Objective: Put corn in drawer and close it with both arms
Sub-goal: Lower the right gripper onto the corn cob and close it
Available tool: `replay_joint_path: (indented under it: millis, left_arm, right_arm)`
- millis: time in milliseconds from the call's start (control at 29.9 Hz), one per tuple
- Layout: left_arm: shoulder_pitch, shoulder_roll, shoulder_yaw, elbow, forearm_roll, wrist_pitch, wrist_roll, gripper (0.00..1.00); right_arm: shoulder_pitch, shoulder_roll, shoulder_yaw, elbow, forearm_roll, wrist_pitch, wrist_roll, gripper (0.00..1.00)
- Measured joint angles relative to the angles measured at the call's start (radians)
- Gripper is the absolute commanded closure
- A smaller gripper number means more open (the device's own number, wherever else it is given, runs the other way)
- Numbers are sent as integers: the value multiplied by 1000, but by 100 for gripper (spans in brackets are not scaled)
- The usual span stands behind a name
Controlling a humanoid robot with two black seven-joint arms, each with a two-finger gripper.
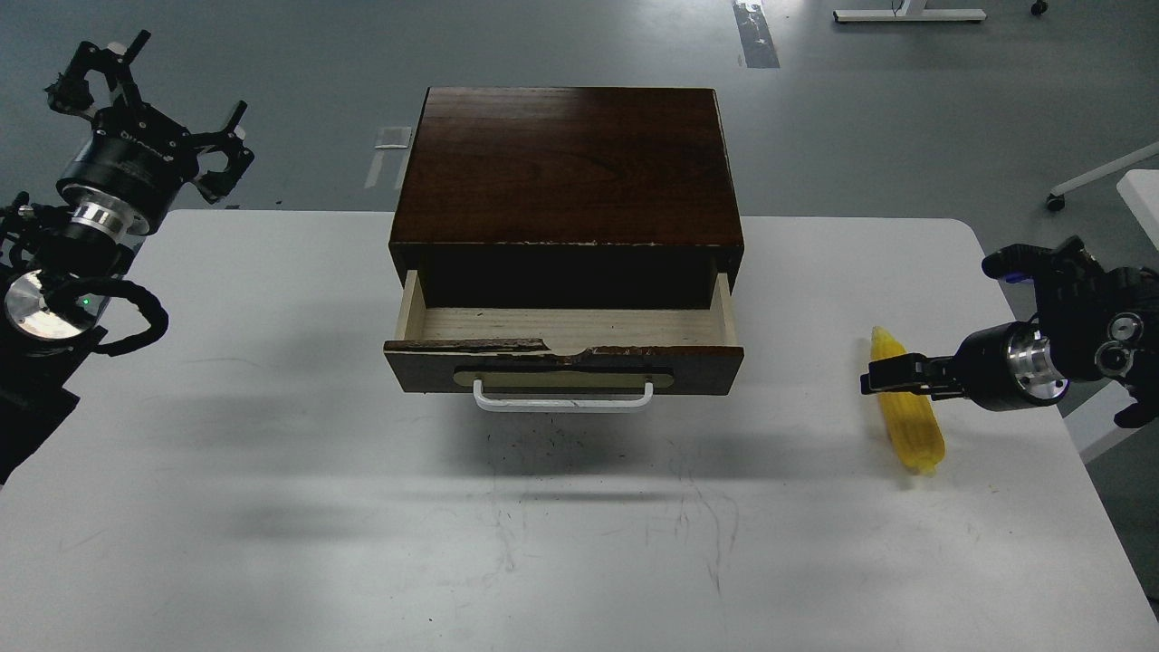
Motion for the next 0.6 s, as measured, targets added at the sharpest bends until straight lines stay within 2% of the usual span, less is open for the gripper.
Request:
replay_joint_path:
  millis: [100, 234, 267, 468, 501, 535, 568, 601]
  left_arm:
    - [10, 0, 0, 0, 0, 0, 0, 2]
    - [19, -3, 0, 0, 0, 0, 0, 2]
    - [21, -4, 0, 0, 0, 0, 0, 2]
    - [23, -3, 0, 5, 0, 0, -2, 2]
    - [23, -2, 0, 7, 0, 0, -2, 2]
    - [23, -1, -1, 10, 0, 0, -3, 2]
    - [23, 0, -1, 14, 0, 0, -3, 2]
    - [24, 0, -1, 17, 1, 0, -3, 2]
  right_arm:
    - [-26, 16, 0, -14, -11, -47, -29, 6]
    - [-39, 21, -1, -21, -15, -62, -38, 9]
    - [-41, 22, -1, -22, -16, -63, -39, 14]
    - [-61, 35, -2, -53, -17, -64, -41, 29]
    - [-67, 43, -3, -61, -17, -64, -41, 37]
    - [-70, 50, -3, -66, -17, -64, -41, 38]
    - [-74, 57, -3, -71, -18, -63, -41, 57]
    - [-76, 61, -3, -73, -18, -61, -41, 72]
